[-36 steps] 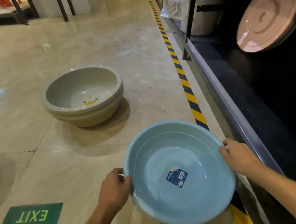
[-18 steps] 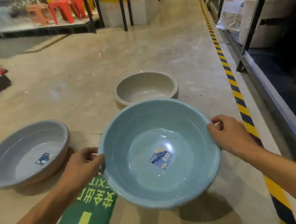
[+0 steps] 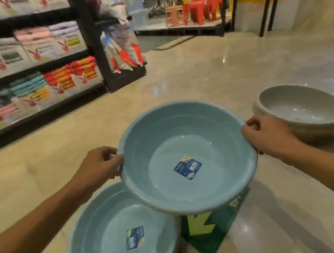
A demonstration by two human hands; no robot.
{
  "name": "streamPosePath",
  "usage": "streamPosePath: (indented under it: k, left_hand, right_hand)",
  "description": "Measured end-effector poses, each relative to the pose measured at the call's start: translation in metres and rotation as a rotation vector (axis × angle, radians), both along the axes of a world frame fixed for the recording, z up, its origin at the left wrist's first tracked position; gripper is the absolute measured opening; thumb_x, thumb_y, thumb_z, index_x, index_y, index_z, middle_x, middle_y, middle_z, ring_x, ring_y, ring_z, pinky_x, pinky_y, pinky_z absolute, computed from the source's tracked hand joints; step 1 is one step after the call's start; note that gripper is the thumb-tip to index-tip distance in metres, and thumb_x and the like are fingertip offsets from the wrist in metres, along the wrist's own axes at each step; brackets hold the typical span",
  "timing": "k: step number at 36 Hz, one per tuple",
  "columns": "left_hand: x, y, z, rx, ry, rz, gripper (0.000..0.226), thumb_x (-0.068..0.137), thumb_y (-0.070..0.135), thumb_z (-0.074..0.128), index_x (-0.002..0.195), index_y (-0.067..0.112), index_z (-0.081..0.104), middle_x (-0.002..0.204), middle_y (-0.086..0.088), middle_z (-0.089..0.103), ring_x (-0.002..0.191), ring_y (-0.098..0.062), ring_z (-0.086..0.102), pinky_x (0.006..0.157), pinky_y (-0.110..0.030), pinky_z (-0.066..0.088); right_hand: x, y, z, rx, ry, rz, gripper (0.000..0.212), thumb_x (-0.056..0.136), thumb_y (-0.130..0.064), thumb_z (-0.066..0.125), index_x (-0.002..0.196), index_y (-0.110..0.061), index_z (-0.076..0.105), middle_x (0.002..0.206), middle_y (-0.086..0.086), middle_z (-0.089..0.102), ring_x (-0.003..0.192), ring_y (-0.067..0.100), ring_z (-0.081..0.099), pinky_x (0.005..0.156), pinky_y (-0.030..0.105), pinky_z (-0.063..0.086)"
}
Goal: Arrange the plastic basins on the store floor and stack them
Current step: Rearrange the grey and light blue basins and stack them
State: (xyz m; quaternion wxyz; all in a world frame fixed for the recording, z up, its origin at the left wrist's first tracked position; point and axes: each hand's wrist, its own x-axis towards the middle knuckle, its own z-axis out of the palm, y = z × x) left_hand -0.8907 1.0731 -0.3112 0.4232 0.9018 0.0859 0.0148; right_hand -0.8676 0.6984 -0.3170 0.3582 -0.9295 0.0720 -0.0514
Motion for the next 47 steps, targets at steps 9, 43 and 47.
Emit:
streamPosePath:
  k: [9,43,47]
  left_hand:
    - [-0.054,0.130,-0.023,0.019,0.033,0.205,0.022,0.091,0.017,0.062,0.109,0.008,0.069,0.088,-0.011,0.072,0.076,-0.027,0.066,0.066,-0.036,0.056]
    - [-0.113,0.175,-0.166,0.283,0.287,0.162,0.028,0.091,0.028,0.061,0.115,0.015,0.069,0.094,0.000,0.069,0.081,-0.018,0.066,0.076,-0.035,0.053]
    - [-0.112,0.176,-0.171,0.316,0.302,0.161,0.025,0.092,0.026,0.059,0.111,0.014,0.071,0.092,-0.001,0.069,0.079,-0.017,0.065,0.063,-0.027,0.046]
  right_hand:
    - [0.016,0.143,-0.021,-0.040,0.050,0.213,0.024,0.098,-0.030,0.055,0.097,-0.010,0.068,0.079,0.013,0.072,0.071,0.032,0.069,0.070,0.045,0.059]
    - [-0.010,0.195,-0.175,-0.242,0.211,0.342,0.034,0.100,-0.036,0.055,0.123,-0.014,0.067,0.087,0.003,0.076,0.070,0.020,0.072,0.073,0.041,0.063]
    - [-0.012,0.196,-0.178,-0.264,0.231,0.365,0.035,0.102,-0.036,0.055,0.124,-0.012,0.067,0.092,0.005,0.076,0.072,0.020,0.071,0.074,0.035,0.061]
